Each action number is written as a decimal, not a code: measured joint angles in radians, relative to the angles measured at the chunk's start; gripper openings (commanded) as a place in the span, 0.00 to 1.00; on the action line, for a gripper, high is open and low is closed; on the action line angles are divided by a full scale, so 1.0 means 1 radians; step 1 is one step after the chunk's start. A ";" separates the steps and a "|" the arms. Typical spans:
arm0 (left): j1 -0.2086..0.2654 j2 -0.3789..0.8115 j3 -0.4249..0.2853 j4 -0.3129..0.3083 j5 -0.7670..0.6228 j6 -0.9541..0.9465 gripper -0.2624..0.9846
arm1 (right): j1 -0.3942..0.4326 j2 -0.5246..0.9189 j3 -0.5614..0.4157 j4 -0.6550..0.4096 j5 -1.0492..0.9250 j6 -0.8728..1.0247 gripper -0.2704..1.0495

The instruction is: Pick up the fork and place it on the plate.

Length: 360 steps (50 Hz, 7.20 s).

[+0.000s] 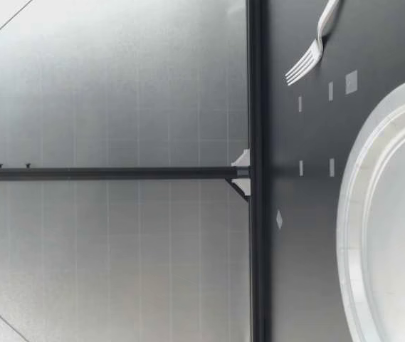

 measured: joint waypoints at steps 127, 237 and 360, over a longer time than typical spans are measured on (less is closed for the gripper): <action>-0.273 0.353 -0.104 -0.166 -0.038 -0.095 0.18 | -0.465 1.077 -0.561 -0.086 0.968 0.506 0.56; -0.110 0.597 -0.176 -0.221 -0.408 0.041 0.76 | -0.037 0.699 -0.646 0.054 -0.038 0.052 0.14; -0.175 0.618 -0.253 -0.213 -0.195 -0.006 0.25 | -0.006 0.834 -0.489 0.006 -0.339 0.126 0.80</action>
